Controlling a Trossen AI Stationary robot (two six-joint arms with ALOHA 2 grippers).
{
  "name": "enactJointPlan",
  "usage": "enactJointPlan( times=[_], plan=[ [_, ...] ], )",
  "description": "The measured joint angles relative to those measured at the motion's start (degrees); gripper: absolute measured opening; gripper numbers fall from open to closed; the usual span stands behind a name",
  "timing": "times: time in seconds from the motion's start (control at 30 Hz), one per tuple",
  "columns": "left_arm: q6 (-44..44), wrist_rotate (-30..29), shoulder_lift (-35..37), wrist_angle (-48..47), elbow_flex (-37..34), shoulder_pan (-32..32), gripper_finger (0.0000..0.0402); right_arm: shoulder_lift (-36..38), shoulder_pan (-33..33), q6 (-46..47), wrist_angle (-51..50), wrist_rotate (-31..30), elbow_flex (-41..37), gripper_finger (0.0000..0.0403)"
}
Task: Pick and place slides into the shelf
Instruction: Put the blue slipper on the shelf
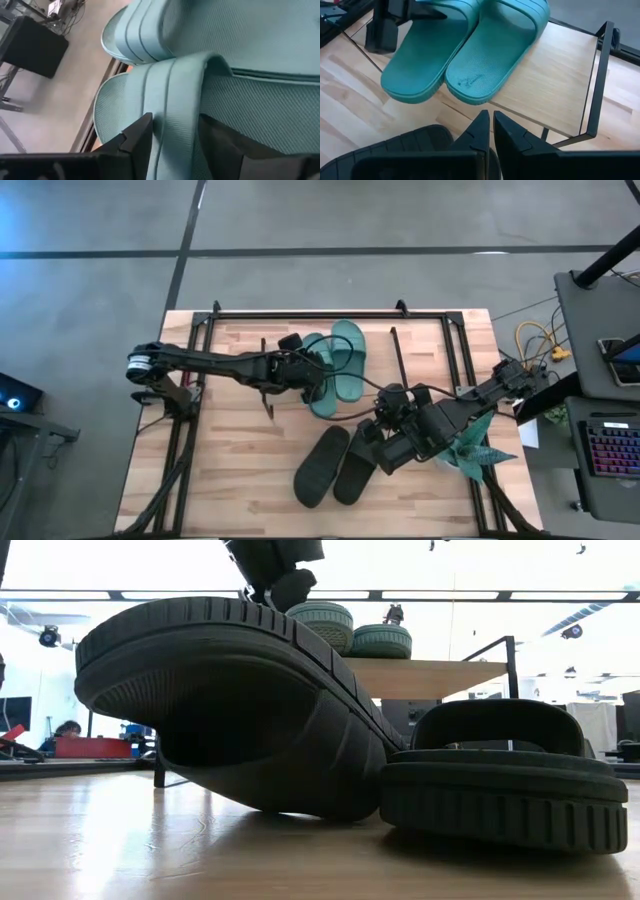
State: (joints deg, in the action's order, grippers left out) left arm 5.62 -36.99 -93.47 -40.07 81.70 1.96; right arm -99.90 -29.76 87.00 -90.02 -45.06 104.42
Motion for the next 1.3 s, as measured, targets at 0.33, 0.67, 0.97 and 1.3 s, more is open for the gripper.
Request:
enactJointPlan(
  times=[0.33, 0.67, 0.97, 1.3],
  plan=[
    [1.3, 2.7, 6.9, -0.1, -0.6, 1.0, 0.0144, 0.0, -0.1, 0.7, 0.0, 2.3, 0.0, 0.0018],
    [12.0, 35.2, 12.8, 5.6, -7.0, 5.4, 0.0116, 0.0, 1.4, 0.1, 0.1, 5.6, -0.1, 0.0018],
    [11.8, 36.3, 9.6, 12.4, -9.7, 9.1, 0.0008, 0.1, 4.0, -3.4, 0.2, 6.1, -0.2, 0.0018],
    [10.5, 36.0, 3.7, 17.4, -10.2, 9.7, 0.0, 0.2, 4.0, -1.9, 0.0, 6.0, -0.2, 0.0018]
  ],
)
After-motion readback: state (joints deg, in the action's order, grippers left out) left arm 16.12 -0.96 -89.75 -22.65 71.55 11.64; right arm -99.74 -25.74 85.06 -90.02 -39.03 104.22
